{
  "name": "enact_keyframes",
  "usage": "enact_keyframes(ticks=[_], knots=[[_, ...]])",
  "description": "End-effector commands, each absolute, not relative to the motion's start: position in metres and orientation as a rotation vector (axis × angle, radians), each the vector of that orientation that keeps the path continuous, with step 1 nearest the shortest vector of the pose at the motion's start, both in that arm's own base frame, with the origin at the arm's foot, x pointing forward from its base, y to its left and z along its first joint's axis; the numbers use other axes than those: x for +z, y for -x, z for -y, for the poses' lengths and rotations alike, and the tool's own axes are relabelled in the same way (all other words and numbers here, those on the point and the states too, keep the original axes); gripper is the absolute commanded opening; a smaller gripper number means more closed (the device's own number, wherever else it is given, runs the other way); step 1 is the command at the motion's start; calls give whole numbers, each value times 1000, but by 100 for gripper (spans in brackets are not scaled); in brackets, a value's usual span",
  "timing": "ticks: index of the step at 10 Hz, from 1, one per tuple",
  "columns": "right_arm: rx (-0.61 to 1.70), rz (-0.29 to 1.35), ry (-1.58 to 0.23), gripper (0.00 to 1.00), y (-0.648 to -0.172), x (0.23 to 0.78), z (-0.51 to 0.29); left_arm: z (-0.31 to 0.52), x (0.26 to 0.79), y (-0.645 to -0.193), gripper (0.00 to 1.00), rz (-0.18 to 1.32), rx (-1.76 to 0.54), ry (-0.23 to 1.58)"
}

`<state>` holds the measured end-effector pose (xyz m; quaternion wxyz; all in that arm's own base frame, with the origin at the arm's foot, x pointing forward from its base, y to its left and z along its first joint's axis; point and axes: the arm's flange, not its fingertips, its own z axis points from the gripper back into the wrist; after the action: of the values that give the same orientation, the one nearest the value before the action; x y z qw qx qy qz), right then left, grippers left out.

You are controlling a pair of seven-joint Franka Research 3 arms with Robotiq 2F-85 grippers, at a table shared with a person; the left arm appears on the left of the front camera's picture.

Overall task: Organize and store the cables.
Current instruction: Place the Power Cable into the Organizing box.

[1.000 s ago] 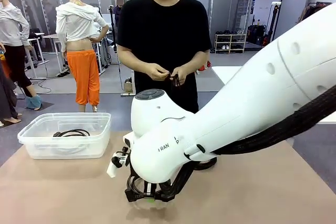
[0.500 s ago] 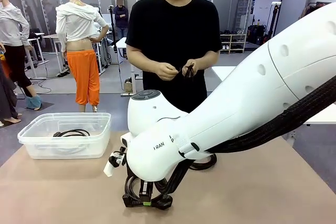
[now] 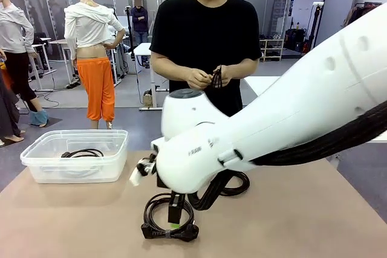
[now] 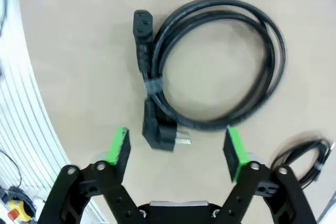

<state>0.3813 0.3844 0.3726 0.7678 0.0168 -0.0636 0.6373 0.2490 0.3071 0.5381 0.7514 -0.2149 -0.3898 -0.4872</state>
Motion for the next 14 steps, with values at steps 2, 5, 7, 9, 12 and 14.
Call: enact_keyframes(ticks=[2,5,7,9,12,14], knots=[[1327,256,-163,100,-365,414,-268,-299,537,-277,100,812,-1168,445],[1352,398,-215,100,-344,458,-156,-206,548,-294,100,761,-1122,437],[1294,503,-276,100,-323,478,-67,-136,545,-299,100,762,-1088,431],[1253,608,-355,100,-301,486,16,-85,535,-302,100,718,-1068,411],[1170,827,-455,100,-264,483,129,20,514,-307,100,646,-1074,394],[1141,903,-491,100,-238,472,179,91,507,-324,100,610,-1234,324]])
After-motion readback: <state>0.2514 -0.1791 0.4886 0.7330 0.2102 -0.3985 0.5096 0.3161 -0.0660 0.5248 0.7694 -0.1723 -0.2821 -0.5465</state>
